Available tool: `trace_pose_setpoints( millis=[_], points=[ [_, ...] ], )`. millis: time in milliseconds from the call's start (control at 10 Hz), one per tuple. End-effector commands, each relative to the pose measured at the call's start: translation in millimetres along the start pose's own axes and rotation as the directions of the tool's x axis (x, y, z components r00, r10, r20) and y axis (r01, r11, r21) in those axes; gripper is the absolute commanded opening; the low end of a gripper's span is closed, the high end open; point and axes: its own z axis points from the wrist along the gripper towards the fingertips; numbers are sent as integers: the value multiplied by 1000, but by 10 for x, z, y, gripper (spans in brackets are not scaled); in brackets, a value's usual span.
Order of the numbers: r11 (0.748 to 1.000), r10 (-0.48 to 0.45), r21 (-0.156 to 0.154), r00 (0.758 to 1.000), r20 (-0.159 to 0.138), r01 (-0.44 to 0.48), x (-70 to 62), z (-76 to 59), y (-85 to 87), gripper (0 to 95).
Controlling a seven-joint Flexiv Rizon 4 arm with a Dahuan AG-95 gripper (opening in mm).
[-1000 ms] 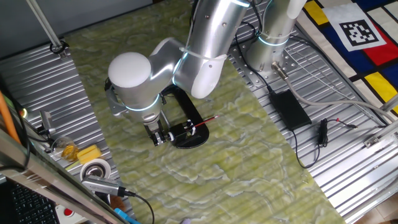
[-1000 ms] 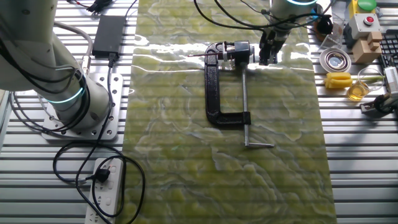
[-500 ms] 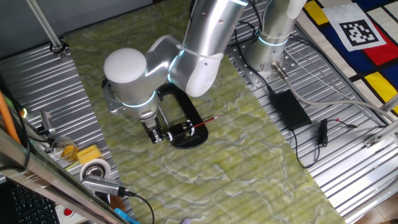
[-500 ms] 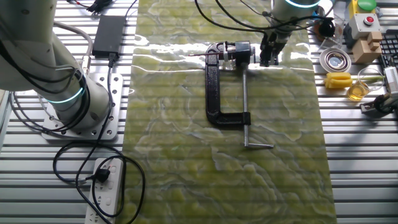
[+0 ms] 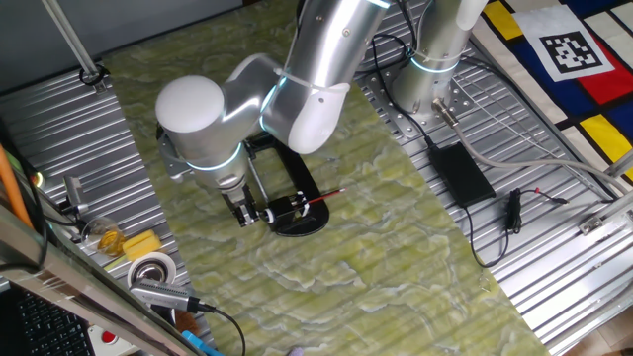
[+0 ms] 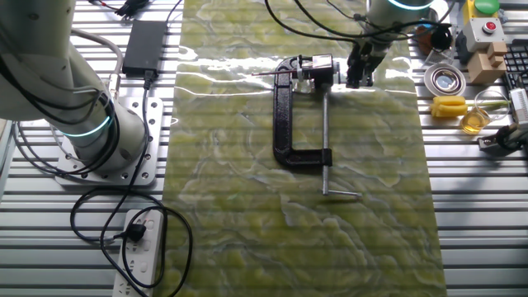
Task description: Sharpen the pencil with a pencil sharpener
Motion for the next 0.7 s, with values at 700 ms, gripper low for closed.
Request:
trace_pose_setpoints(
  millis=[700],
  points=[
    [1000, 1, 12, 1000, -27, -1, 94, -76, -11, 0]
  ],
)
